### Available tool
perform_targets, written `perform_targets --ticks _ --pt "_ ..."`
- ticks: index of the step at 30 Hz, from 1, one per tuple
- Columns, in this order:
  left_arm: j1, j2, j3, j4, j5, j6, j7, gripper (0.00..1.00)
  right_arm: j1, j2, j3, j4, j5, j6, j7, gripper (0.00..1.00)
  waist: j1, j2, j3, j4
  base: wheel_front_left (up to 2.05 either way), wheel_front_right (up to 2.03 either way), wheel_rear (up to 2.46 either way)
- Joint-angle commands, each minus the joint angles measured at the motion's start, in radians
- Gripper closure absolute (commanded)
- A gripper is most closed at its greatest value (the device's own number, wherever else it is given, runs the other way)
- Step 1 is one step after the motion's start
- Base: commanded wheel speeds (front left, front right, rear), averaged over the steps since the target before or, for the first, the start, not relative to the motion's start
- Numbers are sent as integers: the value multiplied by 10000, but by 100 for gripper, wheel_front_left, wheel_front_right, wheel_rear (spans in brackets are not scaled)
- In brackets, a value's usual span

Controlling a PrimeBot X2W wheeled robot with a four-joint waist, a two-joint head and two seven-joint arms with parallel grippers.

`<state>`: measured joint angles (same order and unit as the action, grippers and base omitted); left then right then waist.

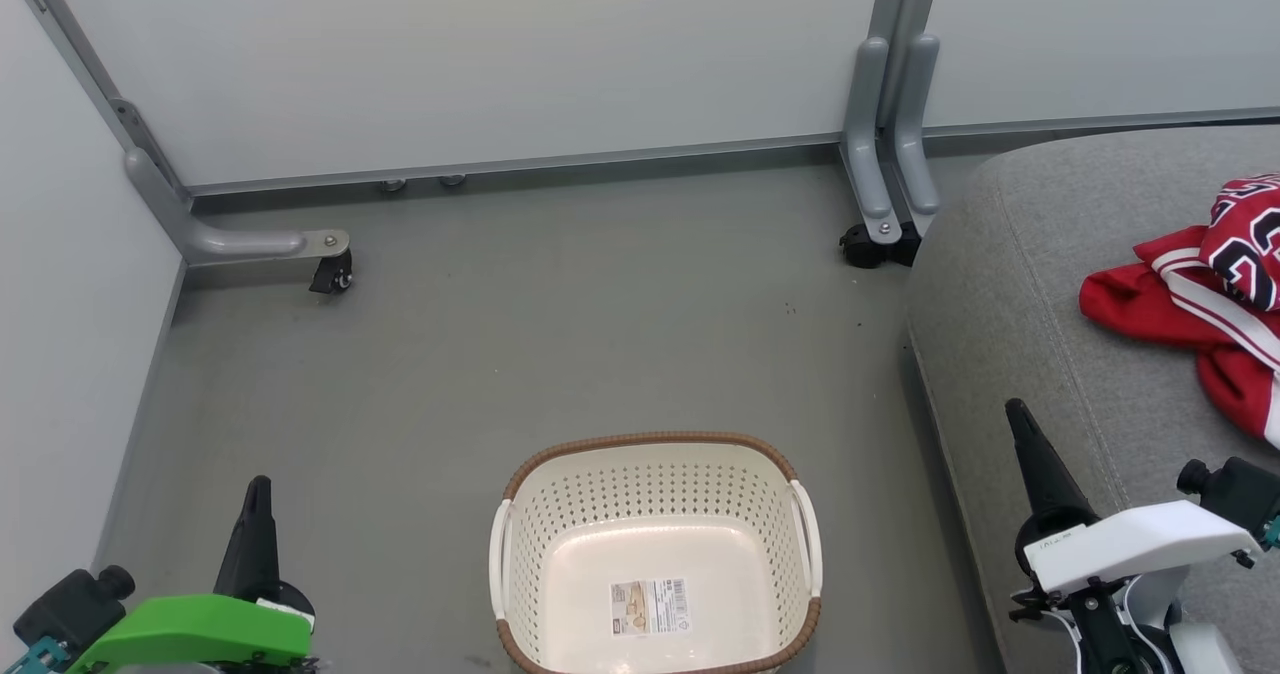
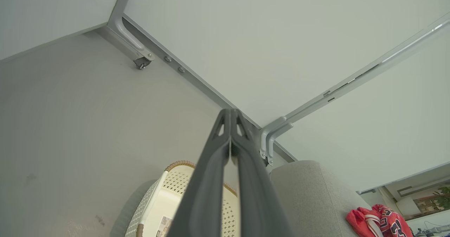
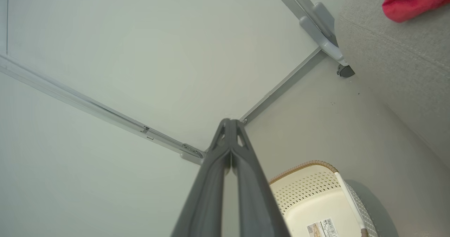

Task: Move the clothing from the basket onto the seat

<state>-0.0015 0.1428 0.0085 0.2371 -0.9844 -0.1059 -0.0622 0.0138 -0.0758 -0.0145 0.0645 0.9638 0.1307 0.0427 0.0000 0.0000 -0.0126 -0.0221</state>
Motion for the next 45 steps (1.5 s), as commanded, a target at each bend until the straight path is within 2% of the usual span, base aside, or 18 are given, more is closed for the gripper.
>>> perform_targets --ticks 1,22,45 --pt "-318 18 116 -73 -277 -67 72 100 -235 -68 -38 -10 323 1 23 100 0 0 2 4 0 0 0" --pt "-620 -307 455 -23 -2363 -137 663 100 -582 -82 -212 608 2592 1 133 100 0 0 45 64 0 0 0" --pt "-858 -604 758 25 -4215 -193 1201 100 -914 -59 -405 1171 4579 2 265 100 0 0 91 128 0 0 0"
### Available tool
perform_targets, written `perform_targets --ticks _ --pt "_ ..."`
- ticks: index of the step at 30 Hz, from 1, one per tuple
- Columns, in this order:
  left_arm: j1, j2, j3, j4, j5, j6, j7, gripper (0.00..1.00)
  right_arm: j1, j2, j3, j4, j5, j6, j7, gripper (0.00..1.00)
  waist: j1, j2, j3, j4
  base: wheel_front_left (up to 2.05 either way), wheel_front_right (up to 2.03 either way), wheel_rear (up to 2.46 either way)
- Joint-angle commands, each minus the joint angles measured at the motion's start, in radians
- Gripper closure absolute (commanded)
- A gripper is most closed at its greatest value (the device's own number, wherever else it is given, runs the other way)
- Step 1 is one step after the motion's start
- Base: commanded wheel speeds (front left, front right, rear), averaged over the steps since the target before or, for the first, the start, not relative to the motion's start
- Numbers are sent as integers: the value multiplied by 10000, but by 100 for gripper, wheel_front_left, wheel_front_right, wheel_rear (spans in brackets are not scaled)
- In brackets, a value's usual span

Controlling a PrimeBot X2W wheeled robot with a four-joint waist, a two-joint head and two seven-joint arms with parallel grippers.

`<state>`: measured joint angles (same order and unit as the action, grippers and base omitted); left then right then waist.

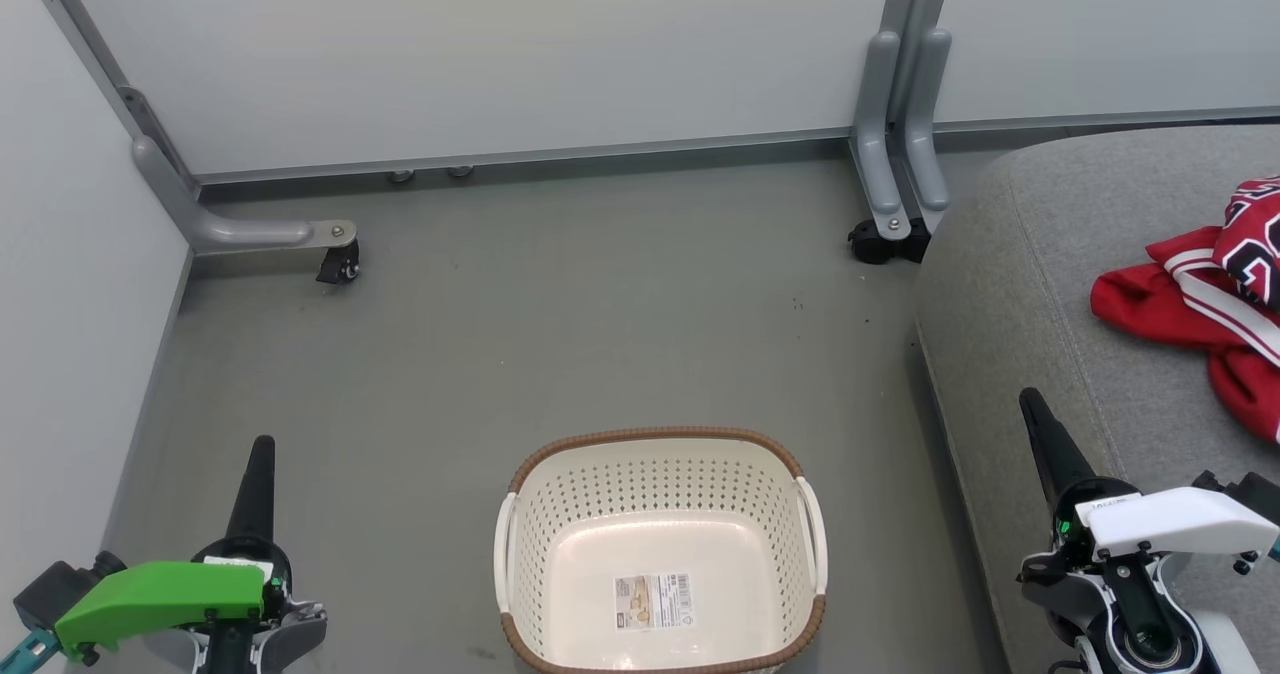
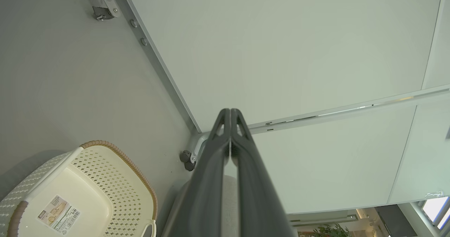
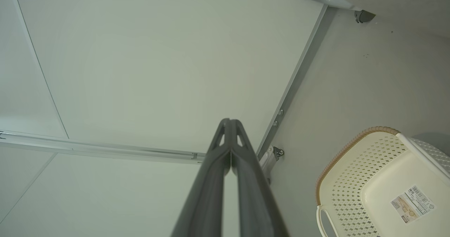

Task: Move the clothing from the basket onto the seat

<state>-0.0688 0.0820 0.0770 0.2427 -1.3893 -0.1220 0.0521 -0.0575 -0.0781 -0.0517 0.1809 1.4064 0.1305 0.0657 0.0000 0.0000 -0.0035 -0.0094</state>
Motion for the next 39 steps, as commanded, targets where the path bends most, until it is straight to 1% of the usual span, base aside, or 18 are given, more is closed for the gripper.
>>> perform_targets --ticks 1,32,39 --pt "-194 -10 83 -28 -245 -34 84 100 -217 -35 -41 30 241 4 41 100 0 0 3 5 0 0 0" --pt "-481 -338 404 37 -2266 -117 653 100 -551 26 -291 655 2378 4 216 100 0 0 66 93 0 0 0" --pt "-461 -335 400 35 -2245 -116 661 100 -525 48 -320 656 2332 4 235 100 0 0 67 94 0 0 0"
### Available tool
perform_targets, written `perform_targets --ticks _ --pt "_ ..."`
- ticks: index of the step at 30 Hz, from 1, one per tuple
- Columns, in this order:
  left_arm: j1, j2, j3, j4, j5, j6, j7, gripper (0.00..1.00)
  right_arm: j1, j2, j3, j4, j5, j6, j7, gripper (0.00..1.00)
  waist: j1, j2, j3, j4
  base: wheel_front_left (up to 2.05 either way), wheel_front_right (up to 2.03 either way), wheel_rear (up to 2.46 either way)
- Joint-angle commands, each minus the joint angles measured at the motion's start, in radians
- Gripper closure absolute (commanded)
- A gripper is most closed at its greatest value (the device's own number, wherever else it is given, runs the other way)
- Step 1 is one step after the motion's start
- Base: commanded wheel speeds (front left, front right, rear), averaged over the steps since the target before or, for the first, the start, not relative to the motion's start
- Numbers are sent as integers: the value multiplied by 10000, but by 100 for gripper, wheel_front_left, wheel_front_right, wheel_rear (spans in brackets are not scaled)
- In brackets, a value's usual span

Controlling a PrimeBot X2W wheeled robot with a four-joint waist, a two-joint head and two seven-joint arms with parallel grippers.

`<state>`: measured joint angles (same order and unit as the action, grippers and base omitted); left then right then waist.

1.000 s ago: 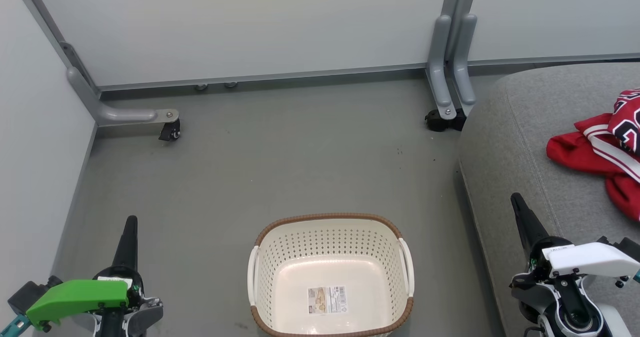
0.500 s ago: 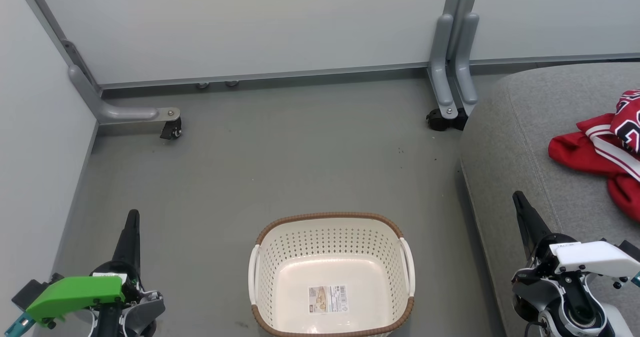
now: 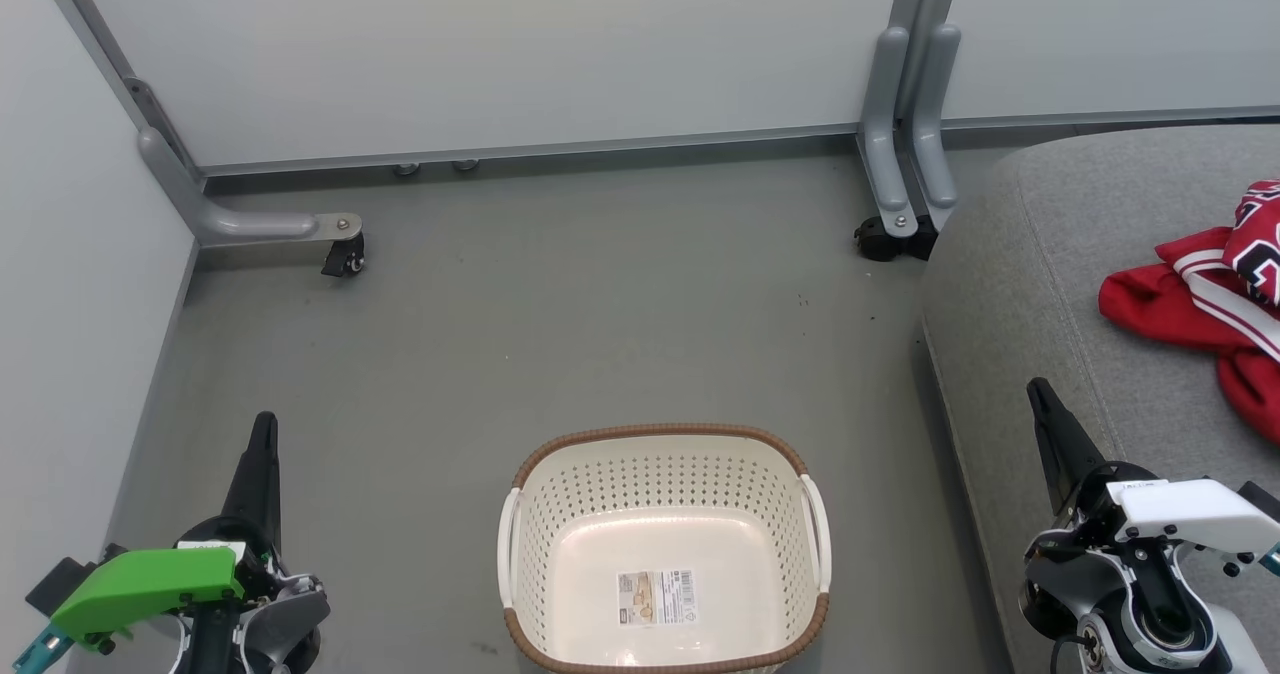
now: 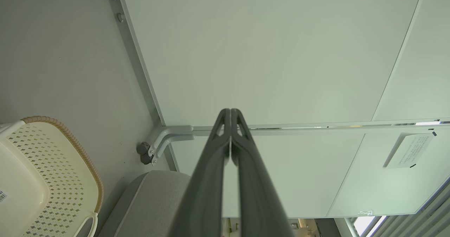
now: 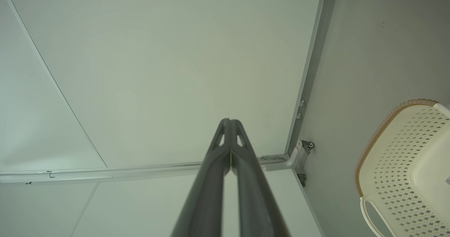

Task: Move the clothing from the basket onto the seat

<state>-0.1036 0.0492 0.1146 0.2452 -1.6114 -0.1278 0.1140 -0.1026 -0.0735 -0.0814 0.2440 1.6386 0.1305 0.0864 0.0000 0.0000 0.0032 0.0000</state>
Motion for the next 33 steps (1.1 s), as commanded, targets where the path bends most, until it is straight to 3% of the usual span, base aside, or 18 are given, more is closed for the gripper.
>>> perform_targets --ticks 1,33 --pt "-113 -7 24 10 -25 -58 41 100 -74 6 -26 24 3 4 32 100 0 0 0 0 0 0 0" --pt "-112 -5 20 8 -26 -57 39 100 -85 82 -135 32 -111 4 114 100 0 0 0 0 0 0 0"
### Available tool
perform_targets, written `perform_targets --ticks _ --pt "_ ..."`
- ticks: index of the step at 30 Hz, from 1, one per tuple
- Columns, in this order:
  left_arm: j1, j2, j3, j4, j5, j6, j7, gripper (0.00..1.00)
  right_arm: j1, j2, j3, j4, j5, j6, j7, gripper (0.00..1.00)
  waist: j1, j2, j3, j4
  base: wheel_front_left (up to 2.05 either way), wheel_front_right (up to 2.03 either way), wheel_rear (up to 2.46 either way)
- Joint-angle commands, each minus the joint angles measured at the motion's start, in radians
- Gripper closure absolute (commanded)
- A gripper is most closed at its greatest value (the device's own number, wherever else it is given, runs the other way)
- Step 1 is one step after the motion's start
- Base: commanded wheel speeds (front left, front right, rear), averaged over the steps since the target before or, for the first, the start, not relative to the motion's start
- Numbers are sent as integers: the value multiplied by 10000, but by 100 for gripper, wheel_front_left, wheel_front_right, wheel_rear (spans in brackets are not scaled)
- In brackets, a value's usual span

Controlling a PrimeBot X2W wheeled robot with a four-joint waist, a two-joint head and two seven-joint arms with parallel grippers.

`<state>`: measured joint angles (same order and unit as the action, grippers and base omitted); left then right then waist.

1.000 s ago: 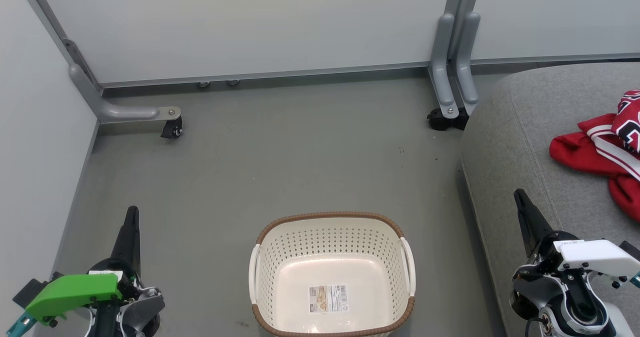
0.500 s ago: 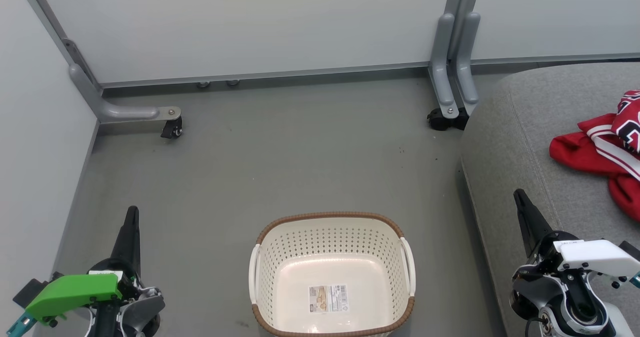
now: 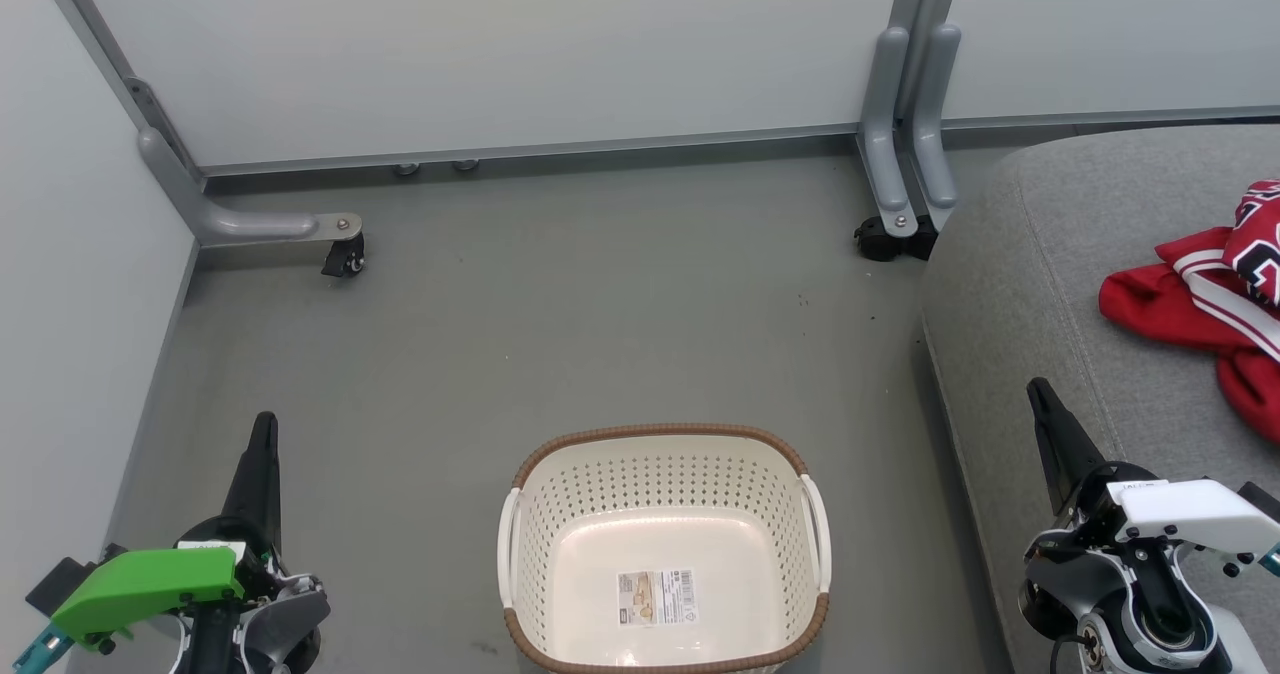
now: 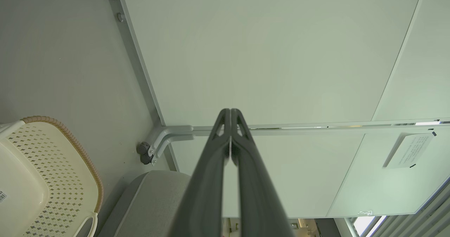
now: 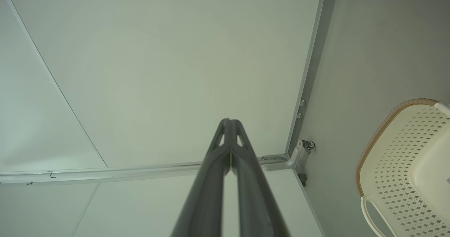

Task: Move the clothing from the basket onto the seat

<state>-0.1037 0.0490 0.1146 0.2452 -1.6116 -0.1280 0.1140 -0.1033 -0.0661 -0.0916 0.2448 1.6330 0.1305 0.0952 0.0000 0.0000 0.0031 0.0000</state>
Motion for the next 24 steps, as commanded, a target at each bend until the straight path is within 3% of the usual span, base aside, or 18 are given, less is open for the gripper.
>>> perform_targets --ticks 1,24 --pt "-111 -4 20 7 -24 -55 38 100 -78 10 -37 23 -59 4 29 100 0 0 0 0 0 0 0" --pt "-111 -3 18 6 -24 -54 37 100 -82 42 -91 26 -98 4 75 100 0 0 0 0 0 0 0"
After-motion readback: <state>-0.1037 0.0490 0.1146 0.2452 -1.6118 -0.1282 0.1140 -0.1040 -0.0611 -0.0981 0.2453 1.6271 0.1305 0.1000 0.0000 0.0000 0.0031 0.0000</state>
